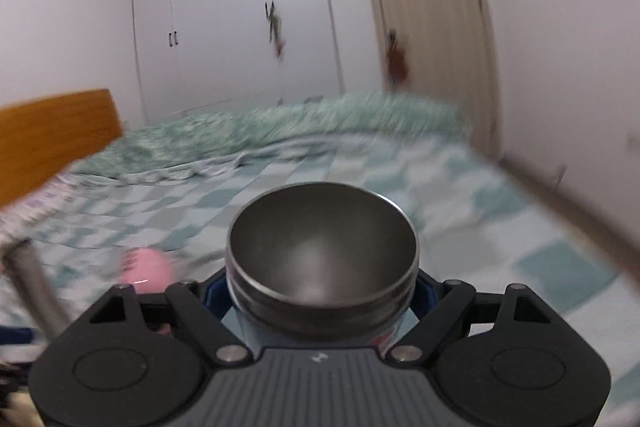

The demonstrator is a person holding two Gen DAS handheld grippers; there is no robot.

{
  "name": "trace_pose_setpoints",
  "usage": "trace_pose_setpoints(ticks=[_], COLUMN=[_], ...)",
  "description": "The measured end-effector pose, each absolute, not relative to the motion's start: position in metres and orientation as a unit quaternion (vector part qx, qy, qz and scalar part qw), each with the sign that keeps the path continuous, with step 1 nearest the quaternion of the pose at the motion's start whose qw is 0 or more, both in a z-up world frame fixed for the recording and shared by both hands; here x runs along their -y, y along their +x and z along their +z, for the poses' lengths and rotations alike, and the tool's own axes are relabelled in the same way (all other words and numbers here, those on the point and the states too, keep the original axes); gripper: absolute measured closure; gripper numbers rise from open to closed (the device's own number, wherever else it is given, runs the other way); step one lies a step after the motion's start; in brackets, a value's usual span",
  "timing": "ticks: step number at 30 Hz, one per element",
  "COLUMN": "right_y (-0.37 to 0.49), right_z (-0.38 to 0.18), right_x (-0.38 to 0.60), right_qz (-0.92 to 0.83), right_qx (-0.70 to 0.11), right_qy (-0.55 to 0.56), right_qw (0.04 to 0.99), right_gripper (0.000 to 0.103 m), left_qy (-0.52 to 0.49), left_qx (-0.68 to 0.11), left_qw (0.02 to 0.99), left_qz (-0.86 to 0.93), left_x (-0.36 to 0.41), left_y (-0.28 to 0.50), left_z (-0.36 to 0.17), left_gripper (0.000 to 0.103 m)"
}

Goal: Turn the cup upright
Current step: 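Lift the blue cup with the right tool and rotate it rim-up, then lower the upright blue cup onto the bed and open the right tool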

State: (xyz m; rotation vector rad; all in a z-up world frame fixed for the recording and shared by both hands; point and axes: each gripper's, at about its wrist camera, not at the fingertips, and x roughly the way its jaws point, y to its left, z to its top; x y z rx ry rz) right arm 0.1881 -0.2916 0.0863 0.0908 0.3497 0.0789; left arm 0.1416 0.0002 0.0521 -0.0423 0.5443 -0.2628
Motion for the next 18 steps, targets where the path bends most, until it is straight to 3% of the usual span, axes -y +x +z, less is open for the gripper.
trace_pose_setpoints(ticks=[5, 9, 18], right_y=[0.201, 0.217, 0.210], right_z=[0.074, 0.034, 0.019], right_x=[0.298, 0.307, 0.309], right_qz=[0.002, 0.002, 0.014], right_qx=[-0.161, -0.226, -0.211], right_qy=[-0.020, 0.006, 0.013], right_qw=[0.987, 0.974, 0.977], right_gripper=[0.019, 0.019, 0.019], left_qy=[-0.023, -0.025, -0.030], left_qx=[-0.266, -0.268, -0.259], left_qw=[0.955, 0.956, 0.960], left_qz=[-0.125, -0.118, -0.104], left_x=[0.014, 0.019, 0.019], left_y=[0.140, 0.141, 0.132], left_z=[0.050, 0.047, 0.051], left_gripper=[0.000, 0.000, 0.000])
